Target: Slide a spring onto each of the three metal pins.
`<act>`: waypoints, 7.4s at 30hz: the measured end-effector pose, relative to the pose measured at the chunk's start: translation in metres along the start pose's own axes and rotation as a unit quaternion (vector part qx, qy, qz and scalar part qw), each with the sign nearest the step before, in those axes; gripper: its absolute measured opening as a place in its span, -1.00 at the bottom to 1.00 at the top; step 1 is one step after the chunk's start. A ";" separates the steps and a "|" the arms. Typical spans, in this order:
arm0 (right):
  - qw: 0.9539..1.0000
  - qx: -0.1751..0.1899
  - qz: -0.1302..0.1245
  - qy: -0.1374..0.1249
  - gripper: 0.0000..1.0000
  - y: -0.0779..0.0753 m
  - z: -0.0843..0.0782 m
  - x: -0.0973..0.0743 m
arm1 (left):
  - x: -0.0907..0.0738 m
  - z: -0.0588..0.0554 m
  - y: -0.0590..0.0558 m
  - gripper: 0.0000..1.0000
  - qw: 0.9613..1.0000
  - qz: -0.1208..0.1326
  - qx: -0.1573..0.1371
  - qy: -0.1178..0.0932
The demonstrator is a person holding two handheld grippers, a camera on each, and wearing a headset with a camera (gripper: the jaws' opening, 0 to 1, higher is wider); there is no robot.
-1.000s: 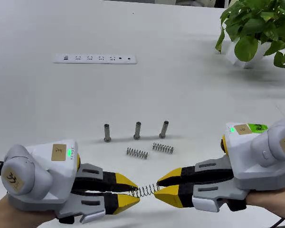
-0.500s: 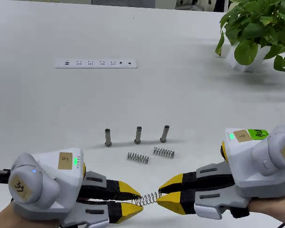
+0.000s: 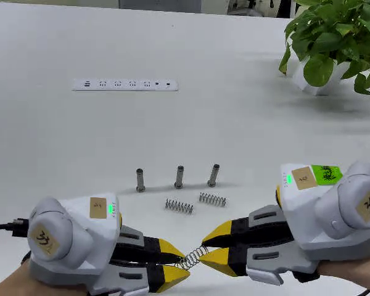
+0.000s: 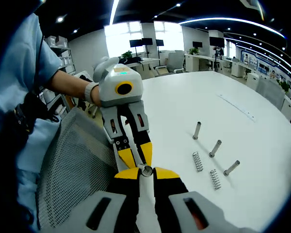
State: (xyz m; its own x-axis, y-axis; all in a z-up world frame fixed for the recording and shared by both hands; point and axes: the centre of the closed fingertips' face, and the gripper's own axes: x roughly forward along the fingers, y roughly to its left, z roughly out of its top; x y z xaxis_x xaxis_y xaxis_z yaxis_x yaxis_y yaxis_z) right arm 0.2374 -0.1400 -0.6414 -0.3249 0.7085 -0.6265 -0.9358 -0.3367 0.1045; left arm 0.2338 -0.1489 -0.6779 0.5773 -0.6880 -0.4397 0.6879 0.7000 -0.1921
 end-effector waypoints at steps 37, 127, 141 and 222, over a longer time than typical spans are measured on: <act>0.989 -0.090 0.061 0.099 -0.59 -0.004 -0.012 -0.004 | 0.013 0.019 -0.002 -0.82 0.998 -0.013 0.053 0.012; 0.938 -0.271 0.063 0.208 -0.76 -0.109 0.071 0.069 | -0.096 -0.030 0.090 0.99 0.927 0.354 -0.102 -0.074; 0.908 -0.313 0.098 0.262 -0.76 -0.122 0.076 0.100 | -0.092 -0.033 0.088 0.99 0.929 0.346 -0.105 -0.071; 0.873 -0.343 0.146 0.315 -0.75 -0.124 0.058 0.127 | -0.081 -0.049 0.085 0.91 0.937 0.317 -0.135 -0.062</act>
State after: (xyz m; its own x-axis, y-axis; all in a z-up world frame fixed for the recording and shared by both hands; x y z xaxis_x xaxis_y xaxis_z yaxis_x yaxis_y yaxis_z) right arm 0.3047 0.0279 -0.6888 -0.1939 0.1208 -0.9735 -0.4539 -0.8908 -0.0201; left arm 0.2242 -0.0241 -0.7014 0.8903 -0.1239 -0.4383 0.0636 0.9867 -0.1497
